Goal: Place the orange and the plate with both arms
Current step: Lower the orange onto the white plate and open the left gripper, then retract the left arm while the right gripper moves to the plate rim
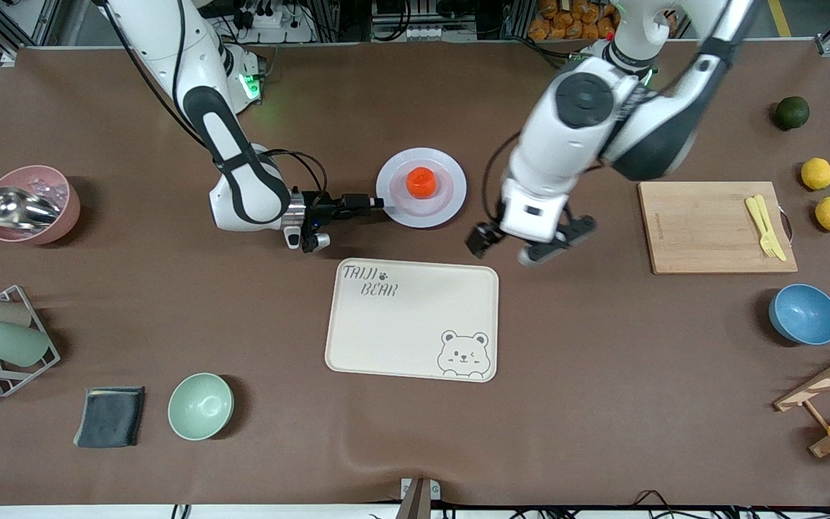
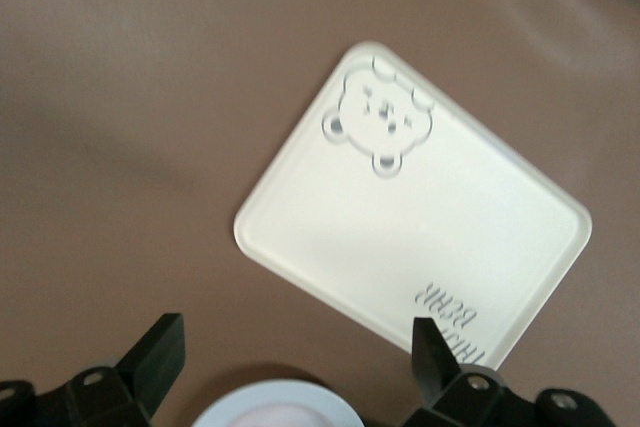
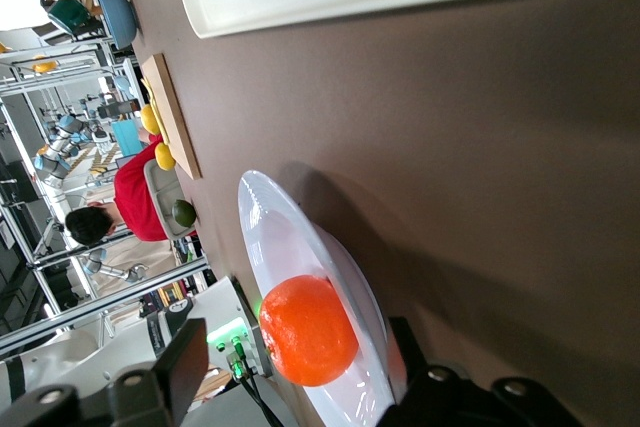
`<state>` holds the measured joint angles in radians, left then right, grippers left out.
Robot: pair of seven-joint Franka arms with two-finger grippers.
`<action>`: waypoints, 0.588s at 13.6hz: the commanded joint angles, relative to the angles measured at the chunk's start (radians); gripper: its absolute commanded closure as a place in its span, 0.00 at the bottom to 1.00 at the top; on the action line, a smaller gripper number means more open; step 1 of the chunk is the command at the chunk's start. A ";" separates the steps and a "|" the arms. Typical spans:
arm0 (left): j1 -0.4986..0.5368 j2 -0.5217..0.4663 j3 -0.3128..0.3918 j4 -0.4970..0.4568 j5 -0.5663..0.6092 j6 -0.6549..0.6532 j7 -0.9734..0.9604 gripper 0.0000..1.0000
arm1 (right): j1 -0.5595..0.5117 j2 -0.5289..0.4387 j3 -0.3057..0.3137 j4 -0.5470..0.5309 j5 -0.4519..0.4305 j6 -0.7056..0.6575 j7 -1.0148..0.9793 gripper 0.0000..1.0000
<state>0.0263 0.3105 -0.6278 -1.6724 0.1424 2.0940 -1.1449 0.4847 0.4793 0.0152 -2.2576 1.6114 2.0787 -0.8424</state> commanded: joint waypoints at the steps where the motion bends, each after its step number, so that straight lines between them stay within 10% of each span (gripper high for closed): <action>1: 0.064 -0.008 -0.009 0.100 0.026 -0.122 0.095 0.00 | 0.029 -0.004 -0.006 -0.011 0.041 0.041 -0.035 0.21; 8: 0.201 -0.051 0.064 0.224 -0.062 -0.329 0.499 0.00 | 0.054 0.004 -0.006 -0.017 0.042 0.047 -0.044 0.29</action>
<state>0.2268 0.3027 -0.6108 -1.4773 0.1296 1.8470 -0.7354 0.5147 0.4809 0.0152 -2.2633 1.6120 2.1135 -0.8554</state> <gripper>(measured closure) 0.000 0.269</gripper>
